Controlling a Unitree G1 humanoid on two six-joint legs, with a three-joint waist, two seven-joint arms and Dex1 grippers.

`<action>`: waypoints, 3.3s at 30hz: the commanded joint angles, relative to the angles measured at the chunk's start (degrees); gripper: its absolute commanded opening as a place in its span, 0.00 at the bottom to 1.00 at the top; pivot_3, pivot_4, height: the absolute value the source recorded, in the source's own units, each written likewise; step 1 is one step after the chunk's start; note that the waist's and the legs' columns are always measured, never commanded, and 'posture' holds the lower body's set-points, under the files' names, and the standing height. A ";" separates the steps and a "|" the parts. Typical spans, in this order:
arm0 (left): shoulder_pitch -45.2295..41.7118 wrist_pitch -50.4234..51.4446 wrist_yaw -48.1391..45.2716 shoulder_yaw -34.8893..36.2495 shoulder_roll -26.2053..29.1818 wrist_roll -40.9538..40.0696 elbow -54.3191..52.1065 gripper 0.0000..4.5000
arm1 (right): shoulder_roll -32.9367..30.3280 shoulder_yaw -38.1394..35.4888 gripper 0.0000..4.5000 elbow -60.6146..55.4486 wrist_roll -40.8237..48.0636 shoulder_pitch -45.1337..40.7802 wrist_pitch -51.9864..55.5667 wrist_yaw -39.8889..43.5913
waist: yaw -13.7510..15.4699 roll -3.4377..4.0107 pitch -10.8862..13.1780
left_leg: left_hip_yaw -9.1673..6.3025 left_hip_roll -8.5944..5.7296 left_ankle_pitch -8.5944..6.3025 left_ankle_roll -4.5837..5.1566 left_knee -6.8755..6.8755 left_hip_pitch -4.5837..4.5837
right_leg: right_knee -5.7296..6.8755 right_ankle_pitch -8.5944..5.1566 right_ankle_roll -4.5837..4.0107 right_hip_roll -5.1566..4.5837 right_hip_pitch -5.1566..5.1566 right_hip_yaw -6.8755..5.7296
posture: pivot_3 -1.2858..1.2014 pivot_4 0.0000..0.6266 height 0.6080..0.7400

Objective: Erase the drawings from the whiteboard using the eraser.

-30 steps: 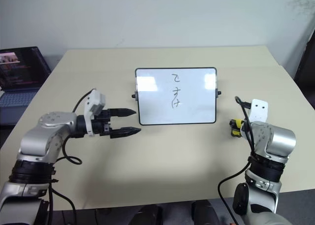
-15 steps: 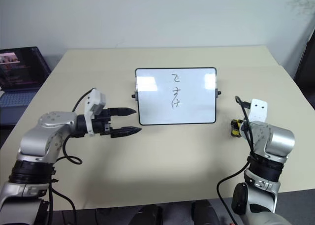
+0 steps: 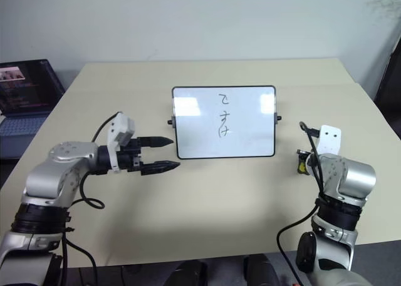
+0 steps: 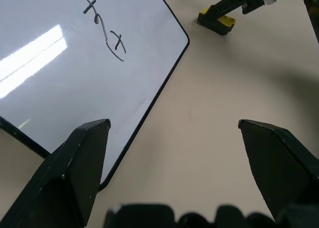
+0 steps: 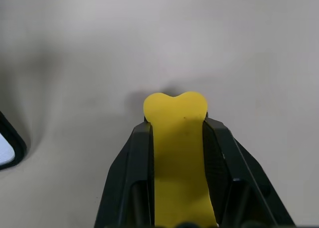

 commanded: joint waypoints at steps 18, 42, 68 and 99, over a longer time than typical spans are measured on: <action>6.89 -5.17 27.36 0.56 -18.33 5.70 -11.69 1.00 | -7.18 14.90 0.22 1.49 0.34 -4.41 -30.66 10.52 | 0.03 -0.01 0.00 | 0.06 0.01 0.01 -0.01 0.03 0.02 | 0.01 0.01 0.00 -0.02 0.01 0.05 | 0.52 0.24 1.00; 7.46 -5.28 31.18 0.31 -20.35 7.11 -12.84 1.00 | 0.53 29.85 0.22 25.50 -4.83 -19.18 -54.89 18.60 | 0.04 -0.01 0.00 | 0.06 0.01 0.08 -0.14 0.03 0.00 | -0.01 0.01 -0.01 -0.01 -0.04 0.05 | 0.52 0.24 1.00; 7.84 -5.95 31.90 1.16 -20.22 7.04 -13.36 1.00 | 2.84 34.69 0.22 39.31 -13.68 -25.95 -60.96 19.82 | -0.07 -0.01 0.00 | 0.06 0.00 0.13 -0.24 0.02 -0.02 | 0.00 0.01 -0.02 -0.01 -0.09 0.06 | 0.52 0.24 1.00; 8.93 -5.20 34.44 1.69 -20.43 6.83 -14.77 1.00 | 3.17 35.80 0.22 33.58 -15.36 -21.37 -56.91 23.31 | -0.87 -0.01 0.00 | 0.04 0.01 0.13 -0.24 0.02 -0.01 | 0.03 0.02 -0.03 -0.02 -0.10 0.06 | 0.52 0.24 1.00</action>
